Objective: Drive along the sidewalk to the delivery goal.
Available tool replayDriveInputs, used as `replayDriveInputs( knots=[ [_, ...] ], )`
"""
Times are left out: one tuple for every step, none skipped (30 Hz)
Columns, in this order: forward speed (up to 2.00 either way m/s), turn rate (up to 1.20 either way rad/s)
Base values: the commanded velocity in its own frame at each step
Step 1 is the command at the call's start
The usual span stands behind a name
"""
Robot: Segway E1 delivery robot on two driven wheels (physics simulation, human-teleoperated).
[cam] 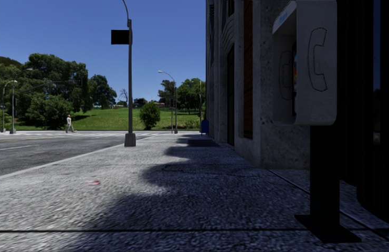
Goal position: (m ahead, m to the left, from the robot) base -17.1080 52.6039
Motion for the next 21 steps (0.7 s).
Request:
replayDriveInputs(
  knots=[
    [2.00,0.00],
    [2.00,0.00],
    [2.00,0.00],
    [2.00,0.00],
    [2.00,0.00],
    [2.00,0.00],
    [2.00,0.00],
    [2.00,0.00],
    [2.00,0.00],
    [2.00,0.00],
    [2.00,0.00],
    [2.00,0.00],
    [2.00,0.00],
    [2.00,0.00],
    [2.00,0.00],
    [2.00,0.00],
    [2.00,0.00],
    [2.00,0.00],
    [2.00,0.00],
    [2.00,0.00],
    [2.00,0.00]
  ],
)
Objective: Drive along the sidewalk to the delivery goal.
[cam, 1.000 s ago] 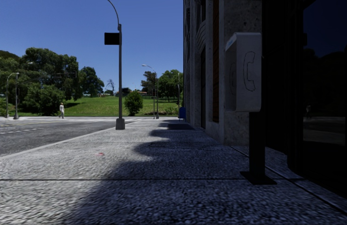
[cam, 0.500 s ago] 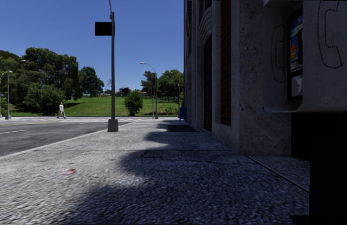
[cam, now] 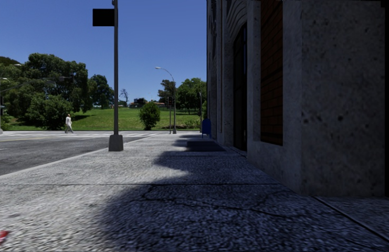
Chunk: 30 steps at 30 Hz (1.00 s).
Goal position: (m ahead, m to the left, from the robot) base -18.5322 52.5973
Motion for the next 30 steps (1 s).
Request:
replayDriveInputs(
  knots=[
    [2.00,0.00],
    [2.00,0.00],
    [2.00,0.00],
    [2.00,0.00],
    [2.00,0.00],
    [2.00,0.00],
    [2.00,0.00],
    [2.00,0.00],
    [2.00,0.00],
    [2.00,0.00],
    [2.00,0.00],
    [2.00,0.00],
    [2.00,0.00],
    [2.00,0.00],
    [2.00,0.00],
    [2.00,0.00],
    [2.00,0.00],
    [2.00,0.00],
    [2.00,0.00],
    [2.00,0.00],
    [2.00,0.00],
    [2.00,0.00],
    [2.00,0.00],
    [2.00,0.00],
    [2.00,0.00],
    [2.00,0.00],
    [2.00,0.00],
    [2.00,0.00],
    [2.00,0.00],
    [2.00,0.00]
  ],
)
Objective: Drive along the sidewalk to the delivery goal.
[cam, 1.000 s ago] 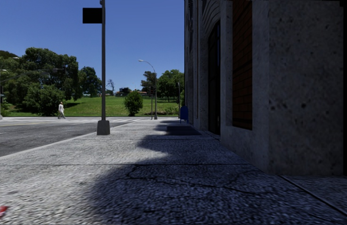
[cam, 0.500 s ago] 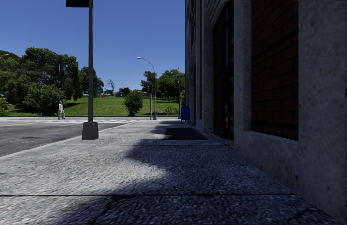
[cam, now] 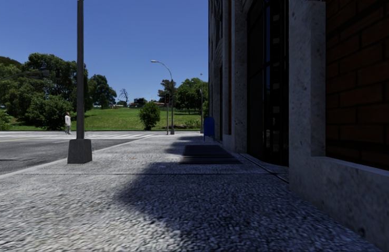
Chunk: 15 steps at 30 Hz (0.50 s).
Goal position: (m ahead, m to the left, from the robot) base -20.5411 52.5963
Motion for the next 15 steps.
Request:
replayDriveInputs(
  knots=[
    [2.00,0.00],
    [2.00,0.00],
    [2.00,0.00],
    [2.00,0.00],
    [2.00,0.00],
    [2.00,0.00],
    [2.00,0.00],
    [2.00,0.00],
    [2.00,0.00],
    [2.00,0.00],
    [2.00,0.00],
    [2.00,0.00],
    [2.00,0.00],
    [2.00,0.00],
    [2.00,0.00]
  ],
)
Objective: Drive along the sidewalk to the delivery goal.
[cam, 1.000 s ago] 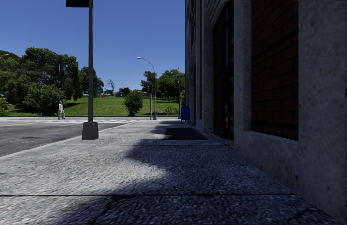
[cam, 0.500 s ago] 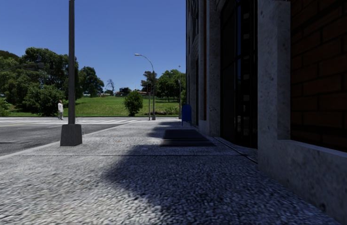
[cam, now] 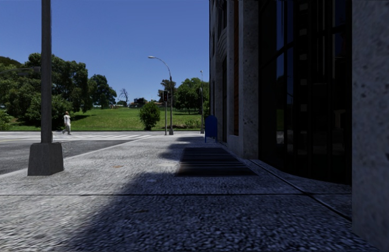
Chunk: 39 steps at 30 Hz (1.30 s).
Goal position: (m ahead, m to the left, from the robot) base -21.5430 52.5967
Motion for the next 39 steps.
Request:
replayDriveInputs(
  knots=[
    [2.00,0.00],
    [2.00,0.00],
    [2.00,0.00],
    [2.00,0.00],
    [2.00,0.00],
    [2.00,0.00],
    [2.00,0.00],
    [2.00,0.00],
    [2.00,0.00],
    [2.00,0.00],
    [2.00,0.00],
    [2.00,0.00],
    [2.00,0.00],
    [2.00,0.00],
    [2.00,0.01],
    [2.00,0.05],
    [2.00,0.05],
    [2.00,0.10],
    [2.00,0.12],
    [2.00,0.12],
    [2.00,0.12],
    [2.00,0.18],
    [2.00,0.25],
    [2.00,0.27],
    [2.00,0.27],
    [2.00,0.27],
    [2.00,0.27],
    [2.00,0.27],
    [2.00,0.27],
    [2.00,0.27],
    [2.00,0.27],
    [2.00,0.27],
    [2.00,0.27],
    [2.00,0.27],
    [2.00,0.00],
    [2.00,0.00],
    [2.00,0.00],
    [2.00,0.00],
    [2.00,0.00]
  ],
)
